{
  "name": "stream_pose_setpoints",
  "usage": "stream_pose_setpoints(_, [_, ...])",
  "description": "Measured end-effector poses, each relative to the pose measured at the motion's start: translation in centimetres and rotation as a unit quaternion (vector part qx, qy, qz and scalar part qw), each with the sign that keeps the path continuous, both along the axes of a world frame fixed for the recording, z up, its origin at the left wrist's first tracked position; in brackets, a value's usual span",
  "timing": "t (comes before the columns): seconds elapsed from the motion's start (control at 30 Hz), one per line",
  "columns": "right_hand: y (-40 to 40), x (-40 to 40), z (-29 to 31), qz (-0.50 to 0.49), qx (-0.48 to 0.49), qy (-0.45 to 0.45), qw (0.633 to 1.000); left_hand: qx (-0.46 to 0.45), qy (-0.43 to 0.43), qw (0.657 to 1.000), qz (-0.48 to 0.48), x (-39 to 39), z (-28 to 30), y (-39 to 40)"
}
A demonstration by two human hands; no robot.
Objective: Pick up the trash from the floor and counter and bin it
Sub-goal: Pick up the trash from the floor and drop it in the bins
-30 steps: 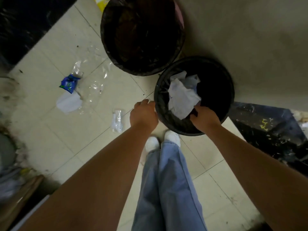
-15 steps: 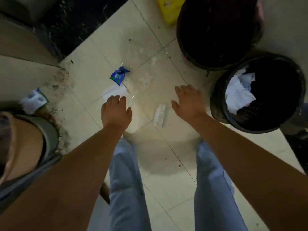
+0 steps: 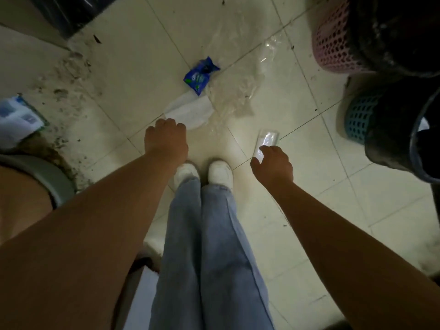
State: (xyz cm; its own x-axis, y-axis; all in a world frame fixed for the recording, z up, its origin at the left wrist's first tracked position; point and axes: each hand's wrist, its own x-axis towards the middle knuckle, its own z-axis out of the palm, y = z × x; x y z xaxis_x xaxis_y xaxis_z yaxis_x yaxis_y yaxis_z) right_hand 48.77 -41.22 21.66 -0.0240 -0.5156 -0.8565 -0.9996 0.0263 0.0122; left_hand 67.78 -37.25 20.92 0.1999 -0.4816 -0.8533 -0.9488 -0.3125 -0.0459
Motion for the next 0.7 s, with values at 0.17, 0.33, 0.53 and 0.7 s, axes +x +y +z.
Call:
stream_pose_setpoints(0.17, [-0.4, 0.0, -8.6, -0.101, 0.007, 0.032, 0.994, 0.002, 0.019, 1.000, -0.009, 0.7, -8.0, -0.7])
stream_pose_setpoints(0.33, [-0.9, -1.4, -17.3, -0.212, -0.028, 0.063, 0.975, -0.034, 0.039, 0.998, 0.032, -1.1, -15.7, -1.8])
stream_pose_setpoints(0.53, [-1.2, -4.4, -23.6, -0.354, -0.100, 0.131, 0.921, -0.051, -0.025, 0.996, 0.069, -2.3, -22.2, -2.2])
stream_pose_setpoints(0.7, [-0.4, -5.1, -25.6, -0.318, -0.136, 0.134, 0.929, -0.060, -0.011, 0.998, -0.006, -1.5, -23.5, -1.5])
